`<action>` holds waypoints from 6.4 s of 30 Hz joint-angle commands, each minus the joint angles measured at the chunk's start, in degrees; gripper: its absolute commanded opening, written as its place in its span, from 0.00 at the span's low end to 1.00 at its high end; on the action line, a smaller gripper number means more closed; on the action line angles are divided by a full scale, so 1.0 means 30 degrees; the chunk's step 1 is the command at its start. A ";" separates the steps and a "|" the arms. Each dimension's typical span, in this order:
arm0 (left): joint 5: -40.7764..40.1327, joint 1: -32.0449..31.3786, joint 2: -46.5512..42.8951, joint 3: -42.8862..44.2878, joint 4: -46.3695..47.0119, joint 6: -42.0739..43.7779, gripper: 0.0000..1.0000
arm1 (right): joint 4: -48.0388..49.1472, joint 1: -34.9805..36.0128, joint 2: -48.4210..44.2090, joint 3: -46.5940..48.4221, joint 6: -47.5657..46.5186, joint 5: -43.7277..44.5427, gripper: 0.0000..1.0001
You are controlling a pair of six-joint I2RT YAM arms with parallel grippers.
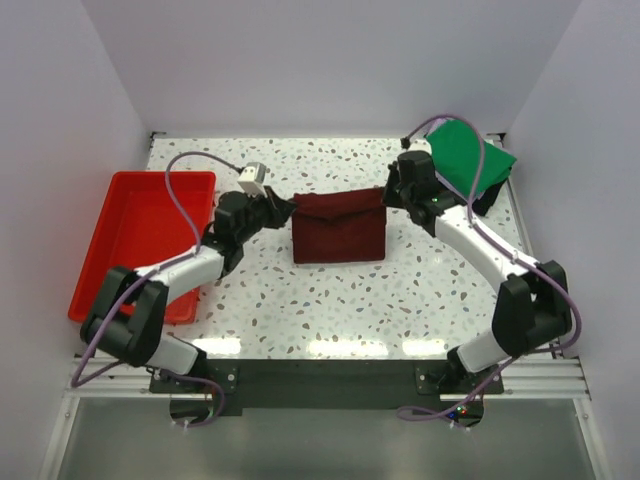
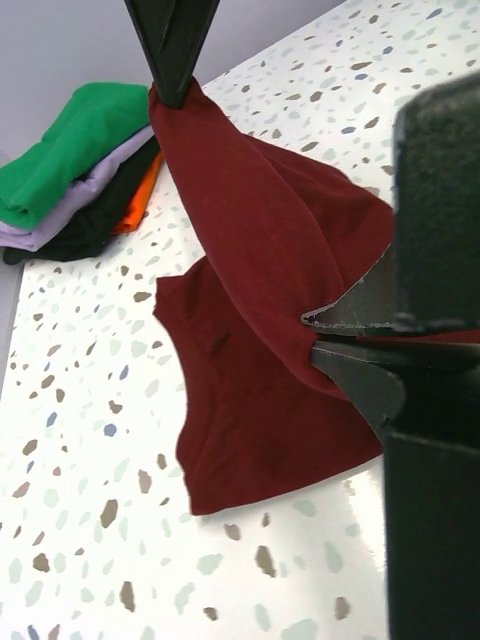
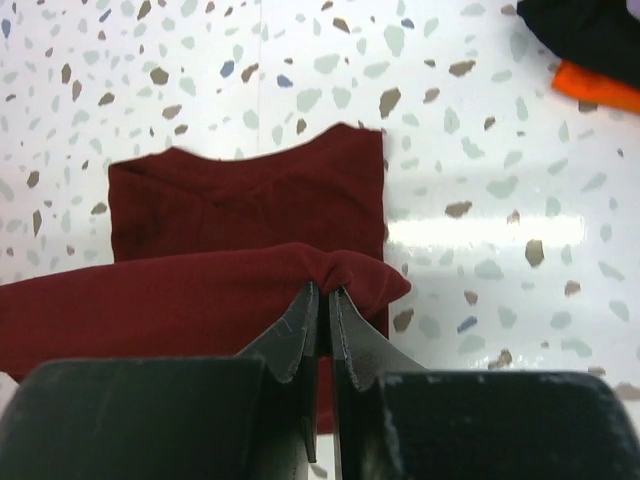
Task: Fold and stack the t-shirts
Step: Fold the tshirt, then neatly place the folded tshirt to the corner
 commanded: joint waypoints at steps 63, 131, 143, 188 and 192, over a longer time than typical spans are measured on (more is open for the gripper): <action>0.4006 0.3030 1.0846 0.7247 -0.2101 0.2388 0.56 | 0.7200 -0.5478 0.8735 -0.0072 -0.0172 -1.3827 0.96; 0.3888 0.5110 0.8591 0.4699 -0.1077 0.1802 0.90 | -0.9029 -0.4218 1.4712 2.2981 -0.5122 -0.2021 0.00; 0.3683 0.5345 0.8913 0.4641 -0.1018 0.1890 0.90 | -0.7098 -0.5858 1.5535 2.6939 -0.3542 -0.3163 0.00; 0.4532 0.5374 0.8562 0.4143 -0.0784 0.1568 0.89 | -0.8326 -1.1191 1.1286 2.0848 -0.4096 -0.0324 0.00; 0.4445 0.5374 0.8152 0.3938 -0.0813 0.1597 0.89 | -0.8588 -1.1162 1.1577 2.0875 -0.4389 0.1023 0.00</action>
